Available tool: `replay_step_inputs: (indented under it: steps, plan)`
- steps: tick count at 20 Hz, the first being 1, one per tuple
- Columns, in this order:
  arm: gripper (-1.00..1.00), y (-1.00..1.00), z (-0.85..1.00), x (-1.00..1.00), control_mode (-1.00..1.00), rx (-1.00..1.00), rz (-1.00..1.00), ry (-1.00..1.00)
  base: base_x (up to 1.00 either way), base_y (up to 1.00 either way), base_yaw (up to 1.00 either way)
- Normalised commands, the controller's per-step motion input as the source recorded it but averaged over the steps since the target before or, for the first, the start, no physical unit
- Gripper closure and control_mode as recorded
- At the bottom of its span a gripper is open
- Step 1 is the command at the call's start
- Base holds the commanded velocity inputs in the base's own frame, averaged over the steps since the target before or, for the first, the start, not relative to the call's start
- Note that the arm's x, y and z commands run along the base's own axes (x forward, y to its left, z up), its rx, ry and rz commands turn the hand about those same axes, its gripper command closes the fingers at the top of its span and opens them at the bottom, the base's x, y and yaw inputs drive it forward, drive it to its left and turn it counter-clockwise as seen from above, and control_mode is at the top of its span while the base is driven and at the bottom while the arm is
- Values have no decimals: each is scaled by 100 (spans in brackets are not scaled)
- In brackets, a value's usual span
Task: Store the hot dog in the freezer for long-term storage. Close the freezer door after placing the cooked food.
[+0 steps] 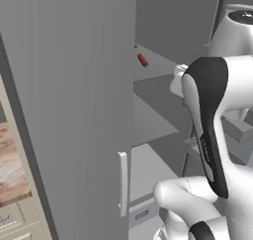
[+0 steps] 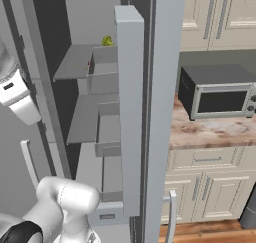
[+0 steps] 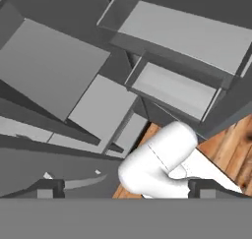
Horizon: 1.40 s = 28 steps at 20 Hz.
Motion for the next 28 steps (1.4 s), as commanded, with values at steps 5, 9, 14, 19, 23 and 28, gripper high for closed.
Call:
replay_step_inputs:
  steps: [5,9,14,19,23,28]
  plan:
    - [-100,0,-14,-40,-100,0,27,11,0,0,0]
    - [-100,1,-5,-6,-100,-8,35,11,0,0,0]
    - [-100,0,-8,-3,-100,-8,35,10,0,0,0]
    - [-100,0,-24,-15,-100,-2,29,2,0,0,0]
    - [-100,0,-24,-8,-100,0,12,0,0,0,0]
    - [-100,0,-36,-1,-100,-2,1,0,0,0,0]
